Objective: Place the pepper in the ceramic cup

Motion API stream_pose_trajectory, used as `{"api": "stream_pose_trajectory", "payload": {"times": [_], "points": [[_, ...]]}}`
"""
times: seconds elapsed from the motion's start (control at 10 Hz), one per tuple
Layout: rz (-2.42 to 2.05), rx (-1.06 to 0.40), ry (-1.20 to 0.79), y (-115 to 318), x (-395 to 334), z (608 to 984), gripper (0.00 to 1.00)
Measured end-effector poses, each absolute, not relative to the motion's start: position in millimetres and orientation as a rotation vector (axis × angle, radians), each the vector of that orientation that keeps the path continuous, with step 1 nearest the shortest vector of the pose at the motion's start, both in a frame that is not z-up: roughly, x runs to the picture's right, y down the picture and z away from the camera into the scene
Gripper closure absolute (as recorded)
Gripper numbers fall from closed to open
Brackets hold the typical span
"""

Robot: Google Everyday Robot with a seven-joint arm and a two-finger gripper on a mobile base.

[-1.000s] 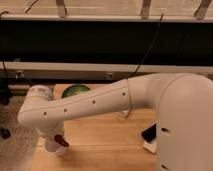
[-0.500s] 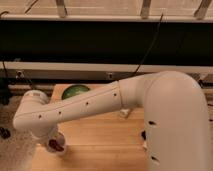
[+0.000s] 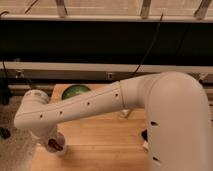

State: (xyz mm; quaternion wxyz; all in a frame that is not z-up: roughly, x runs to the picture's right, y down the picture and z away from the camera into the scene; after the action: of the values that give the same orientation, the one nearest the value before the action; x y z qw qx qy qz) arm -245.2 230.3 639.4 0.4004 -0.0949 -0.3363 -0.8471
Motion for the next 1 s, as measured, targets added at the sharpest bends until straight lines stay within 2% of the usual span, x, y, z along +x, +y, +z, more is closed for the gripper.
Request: {"api": "stream_pose_trajectory", "payload": {"times": [0.1, 1.0], "points": [[-2.144, -0.236, -0.851, 228.8, -245.4, 639.5, 0.21], [-2.119, -0.214, -0.836, 212.3, -230.7, 633.9, 0.20]]}}
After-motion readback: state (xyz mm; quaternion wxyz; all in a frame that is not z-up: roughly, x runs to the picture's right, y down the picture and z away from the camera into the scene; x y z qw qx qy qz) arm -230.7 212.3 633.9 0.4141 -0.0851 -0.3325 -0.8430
